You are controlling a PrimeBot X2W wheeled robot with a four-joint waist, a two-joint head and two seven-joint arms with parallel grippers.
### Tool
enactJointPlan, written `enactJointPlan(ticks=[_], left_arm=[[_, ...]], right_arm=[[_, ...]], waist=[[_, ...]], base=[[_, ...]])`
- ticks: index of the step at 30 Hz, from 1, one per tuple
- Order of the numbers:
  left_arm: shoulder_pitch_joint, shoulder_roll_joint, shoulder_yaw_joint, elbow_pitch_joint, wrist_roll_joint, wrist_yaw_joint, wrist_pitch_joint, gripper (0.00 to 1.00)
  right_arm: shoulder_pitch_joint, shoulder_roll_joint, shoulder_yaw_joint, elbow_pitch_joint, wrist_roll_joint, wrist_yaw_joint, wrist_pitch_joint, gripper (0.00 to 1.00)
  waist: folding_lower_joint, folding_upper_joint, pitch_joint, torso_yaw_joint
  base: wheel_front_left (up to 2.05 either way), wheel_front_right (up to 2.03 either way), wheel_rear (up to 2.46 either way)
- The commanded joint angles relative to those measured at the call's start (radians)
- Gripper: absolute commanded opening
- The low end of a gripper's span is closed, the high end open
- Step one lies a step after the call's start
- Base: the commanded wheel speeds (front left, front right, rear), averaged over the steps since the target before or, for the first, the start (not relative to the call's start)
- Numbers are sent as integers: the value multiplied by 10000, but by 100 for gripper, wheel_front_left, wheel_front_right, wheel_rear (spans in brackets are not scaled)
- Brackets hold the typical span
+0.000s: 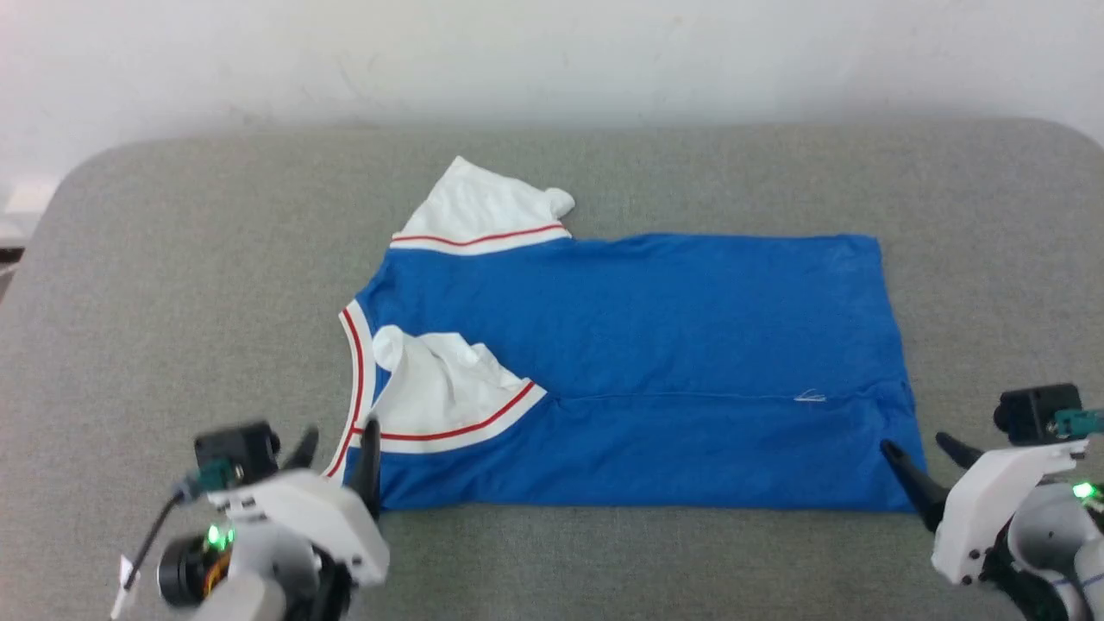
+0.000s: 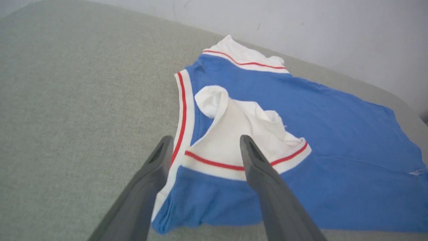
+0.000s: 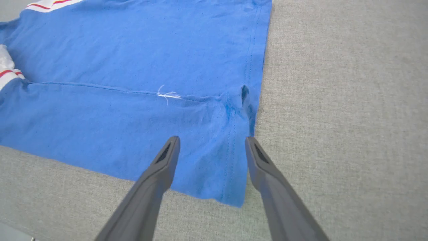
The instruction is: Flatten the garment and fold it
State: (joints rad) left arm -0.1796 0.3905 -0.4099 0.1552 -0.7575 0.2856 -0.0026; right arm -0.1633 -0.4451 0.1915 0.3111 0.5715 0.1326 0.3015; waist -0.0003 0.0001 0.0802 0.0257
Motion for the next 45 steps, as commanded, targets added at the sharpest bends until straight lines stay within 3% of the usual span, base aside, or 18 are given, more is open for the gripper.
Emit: enactJointPlan(ticks=[1,8,12,21,26,29,30,31,32,40,45], left_arm=[[545,178,-126,-234,-30,315,443,100],[1359,556,-449,-870,192,1561,1689,100],[1284,564,-420,-751,259,1869,1828,100],[764,412,-446,171,412,2031,1747,100],[632,323,-381,693,483,2348,1711,100],[753,231,-580,1007,248,2209,2212,100],[796,204,-654,1072,153,2089,2364,61],[822,174,-699,1101,73,1969,2435,37],[834,148,-718,1101,31,1858,2403,0],[898,99,-622,604,97,1500,1556,0],[990,284,-554,-274,304,1645,1260,0]], right_arm=[[406,518,-519,-345,-405,-19,250,100],[1724,2411,-2327,-2318,-1925,-19,1269,100],[2115,3001,-2773,-3403,-2427,-19,1737,100],[2134,3434,-3075,-4328,-2678,-19,2156,100],[2181,3578,-3073,-4405,-2493,-19,2217,100],[2187,3513,-3064,-4362,-2582,-19,2215,100],[2193,3443,-3034,-4330,-2617,-19,2222,100],[2202,3366,-3012,-4292,-2634,-19,2243,100],[2208,3277,-3013,-4264,-2672,-19,2264,100],[2078,3236,-3535,-4086,-3361,-19,2448,100],[1811,3610,-3970,-3685,-3852,-19,2685,100]], waist=[[3,-1,-406,-98],[3,-1,-199,-240],[3,-1,174,-374],[3,-1,989,-788],[3,-1,1150,-864],[3,-1,1135,-886],[3,-1,1107,-885],[3,-1,1069,-874],[3,-1,1020,-850],[3,-1,592,-510],[3,-1,523,-219]], base=[[0,0,0],[0,0,0],[0,0,0],[0,0,0],[0,0,0],[0,0,0],[0,0,0],[0,0,0],[0,0,0],[0,0,0],[0,0,0]])
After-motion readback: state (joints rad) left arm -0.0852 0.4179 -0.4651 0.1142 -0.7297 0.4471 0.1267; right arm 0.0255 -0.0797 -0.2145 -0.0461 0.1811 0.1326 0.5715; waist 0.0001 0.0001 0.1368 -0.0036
